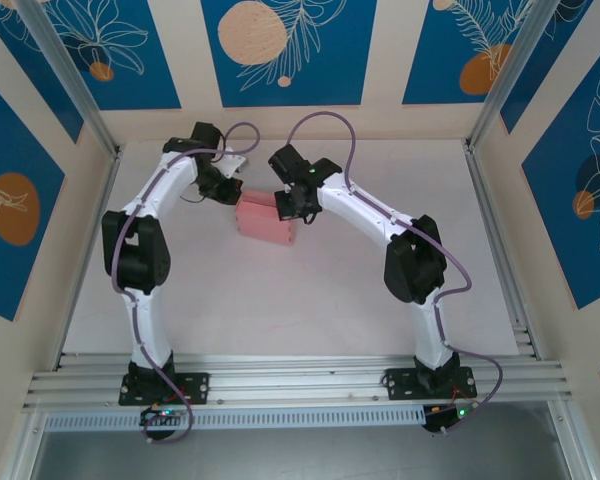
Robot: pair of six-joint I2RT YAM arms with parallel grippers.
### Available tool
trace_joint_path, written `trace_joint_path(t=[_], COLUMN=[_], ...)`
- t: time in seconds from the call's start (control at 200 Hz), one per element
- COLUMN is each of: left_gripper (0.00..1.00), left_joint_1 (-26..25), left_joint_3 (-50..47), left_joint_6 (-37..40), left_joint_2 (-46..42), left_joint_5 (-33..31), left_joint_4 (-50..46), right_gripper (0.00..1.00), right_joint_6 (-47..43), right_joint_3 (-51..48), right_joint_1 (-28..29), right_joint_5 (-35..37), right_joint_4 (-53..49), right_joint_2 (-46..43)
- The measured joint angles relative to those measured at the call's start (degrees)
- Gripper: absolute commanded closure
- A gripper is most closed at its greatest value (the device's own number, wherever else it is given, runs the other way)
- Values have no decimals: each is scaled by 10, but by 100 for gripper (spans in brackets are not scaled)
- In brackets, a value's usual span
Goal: Fold the paper box
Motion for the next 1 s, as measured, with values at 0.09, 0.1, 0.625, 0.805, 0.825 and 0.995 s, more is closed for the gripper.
trace_joint_path(t=[0.09,0.1,0.625,0.805,0.825,0.995], left_gripper=[100,100,100,100,100,100], left_joint_1=[-1,-1,-3,-3,-3,-3], left_joint_3=[-24,-26,-62,-64,-64,-65], left_joint_6=[-5,-5,-11,-11,-11,-11], left_joint_2=[-13,-14,-29,-29,-29,-29], left_joint_5=[0,0,-7,-8,-9,-16], left_joint_4=[22,25,80,85,85,89], right_gripper=[97,98,100,100,100,100], right_joint_6=[6,7,41,52,53,53], right_joint_3=[0,0,-50,-97,-101,-109], right_joint_1=[-1,-1,-19,-27,-27,-27], right_joint_5=[-5,-6,-35,-63,-65,-70], right_joint_4=[3,3,82,121,125,144], right_joint_2=[0,0,-12,-47,-50,-64])
